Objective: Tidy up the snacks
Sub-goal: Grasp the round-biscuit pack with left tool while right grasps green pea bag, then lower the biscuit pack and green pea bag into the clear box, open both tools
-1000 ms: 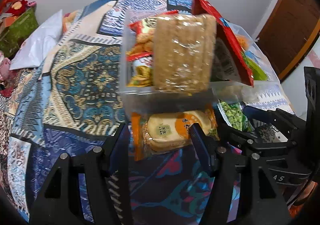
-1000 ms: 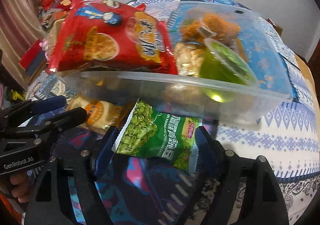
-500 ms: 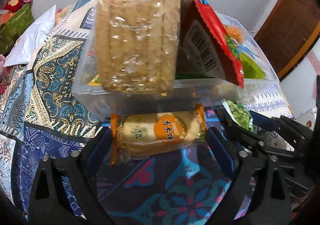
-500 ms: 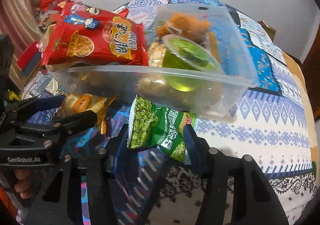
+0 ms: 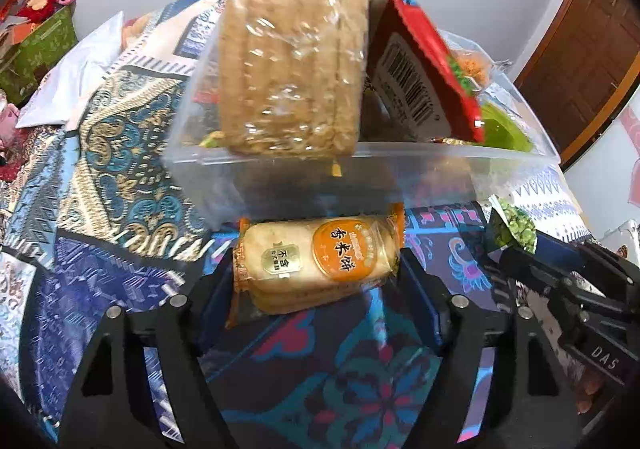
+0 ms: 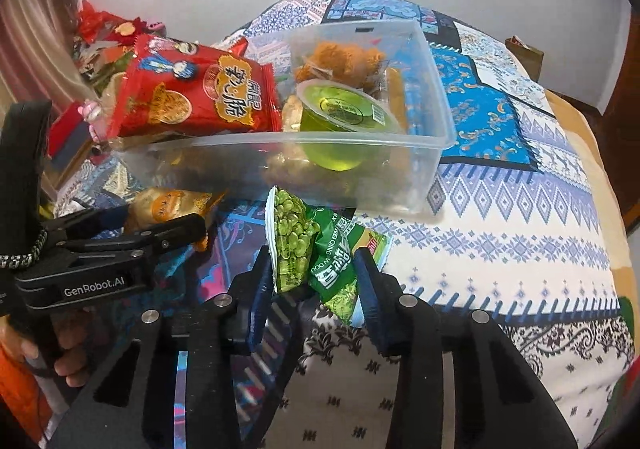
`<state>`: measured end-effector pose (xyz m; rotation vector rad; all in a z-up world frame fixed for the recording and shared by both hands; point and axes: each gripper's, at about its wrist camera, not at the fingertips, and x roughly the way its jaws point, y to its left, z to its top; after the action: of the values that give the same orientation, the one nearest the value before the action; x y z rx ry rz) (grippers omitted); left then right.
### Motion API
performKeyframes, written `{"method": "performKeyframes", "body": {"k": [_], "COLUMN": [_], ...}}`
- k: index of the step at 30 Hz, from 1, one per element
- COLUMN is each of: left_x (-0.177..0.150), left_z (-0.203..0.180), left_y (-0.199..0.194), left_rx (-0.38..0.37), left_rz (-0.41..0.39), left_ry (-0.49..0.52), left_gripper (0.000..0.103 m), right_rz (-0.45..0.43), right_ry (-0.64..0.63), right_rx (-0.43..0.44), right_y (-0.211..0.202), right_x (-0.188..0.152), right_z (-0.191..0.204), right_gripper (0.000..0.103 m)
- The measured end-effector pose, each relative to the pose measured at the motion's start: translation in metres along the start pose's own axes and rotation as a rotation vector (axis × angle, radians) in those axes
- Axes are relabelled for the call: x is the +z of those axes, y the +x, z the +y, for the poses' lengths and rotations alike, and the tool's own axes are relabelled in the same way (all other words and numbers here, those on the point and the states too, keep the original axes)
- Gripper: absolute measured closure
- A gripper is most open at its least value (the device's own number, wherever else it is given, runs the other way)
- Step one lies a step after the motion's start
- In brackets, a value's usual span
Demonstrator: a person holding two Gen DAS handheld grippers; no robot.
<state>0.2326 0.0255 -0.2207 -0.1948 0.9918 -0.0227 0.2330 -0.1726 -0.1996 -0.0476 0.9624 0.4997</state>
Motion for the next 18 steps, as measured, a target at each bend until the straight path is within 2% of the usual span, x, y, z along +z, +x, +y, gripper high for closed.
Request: {"method": "performKeyframes", "body": {"k": [8, 18], "left_x": [-0.017, -0.009], "left_z": [0.008, -0.002], "left_y": [-0.042, -0.113], "left_rx": [0.012, -0.001], "left_rz": [-0.063, -0.196], "left_ry": [0.022, 0.028], "left_gripper": [0.029, 0.029], "right_rz": [-0.049, -0.149], "right_ry": [-0.016, -0.036], "right_rx": [0.018, 0.024], "right_y": [-0.023, -0.063], "right_x": [0.003, 0.015], "right_z": [0.011, 0.023], "right_gripper": [0.067, 0.067]}}
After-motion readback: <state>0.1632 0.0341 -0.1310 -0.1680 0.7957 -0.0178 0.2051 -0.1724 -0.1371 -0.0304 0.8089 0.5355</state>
